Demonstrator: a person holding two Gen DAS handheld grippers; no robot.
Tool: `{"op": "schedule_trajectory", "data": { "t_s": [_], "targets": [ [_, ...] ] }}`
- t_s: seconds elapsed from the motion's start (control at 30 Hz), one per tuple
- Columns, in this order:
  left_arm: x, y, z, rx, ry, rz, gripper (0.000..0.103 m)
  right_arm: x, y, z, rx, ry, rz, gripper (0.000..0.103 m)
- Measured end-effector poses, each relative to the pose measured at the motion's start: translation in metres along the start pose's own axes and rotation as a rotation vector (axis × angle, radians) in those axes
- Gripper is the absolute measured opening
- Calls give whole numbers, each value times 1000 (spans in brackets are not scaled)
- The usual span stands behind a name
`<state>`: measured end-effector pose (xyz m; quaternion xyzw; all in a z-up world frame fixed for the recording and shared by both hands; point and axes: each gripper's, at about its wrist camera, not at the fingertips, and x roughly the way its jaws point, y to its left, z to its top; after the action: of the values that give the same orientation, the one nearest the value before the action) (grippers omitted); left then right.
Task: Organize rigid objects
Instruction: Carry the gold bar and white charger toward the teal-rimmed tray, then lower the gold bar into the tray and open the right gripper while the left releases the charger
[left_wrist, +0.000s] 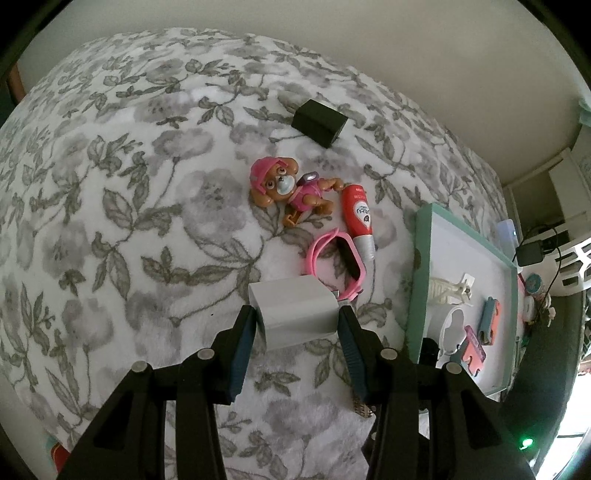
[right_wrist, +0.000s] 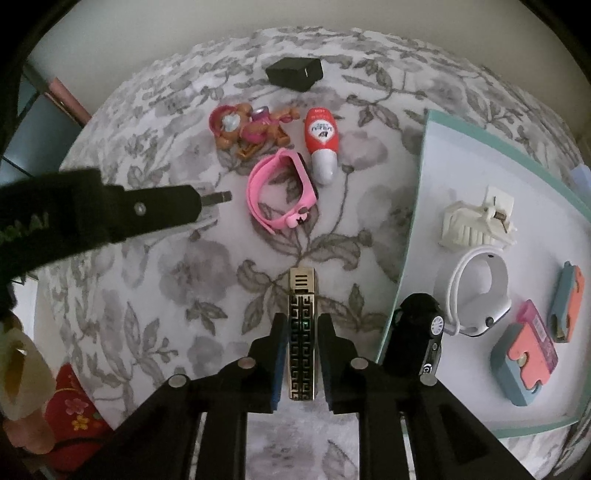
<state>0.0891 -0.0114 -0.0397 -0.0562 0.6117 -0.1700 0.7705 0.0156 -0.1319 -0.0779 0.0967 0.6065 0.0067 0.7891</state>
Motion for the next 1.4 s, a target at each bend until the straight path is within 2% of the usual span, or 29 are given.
{"op": "schedule_trajectory", "data": {
  "t_s": [0.13, 0.43, 0.77, 0.97, 1.13, 1.2, 1.3, 1.4],
  "targets": [
    [3, 1, 0, -1, 8, 6, 47, 10, 9, 0, -42, 26, -54, 19],
    [7, 6, 1, -16, 22, 7, 47, 18, 18, -2, -60, 31, -80, 17],
    [-11, -1, 8, -20, -38, -40, 47, -3, -4, 4, 46, -18, 29, 16],
    [-29, -12, 12, 4, -101, -87, 47, -36, -27, 8, 134, -118, 106, 16],
    [-39, -40, 11, 79, -147, -103, 47, -71, -66, 7, 260, -232, 90, 16],
    [-37, -56, 8, 123, -146, -101, 47, -77, -84, 7, 312, -267, 50, 16],
    [-29, -85, -1, 205, -132, -99, 47, -83, -111, 0, 370, -282, -33, 16],
    [-22, -115, -14, 293, -120, -113, 47, -79, -141, -8, 461, -273, -37, 16]
  ]
}}
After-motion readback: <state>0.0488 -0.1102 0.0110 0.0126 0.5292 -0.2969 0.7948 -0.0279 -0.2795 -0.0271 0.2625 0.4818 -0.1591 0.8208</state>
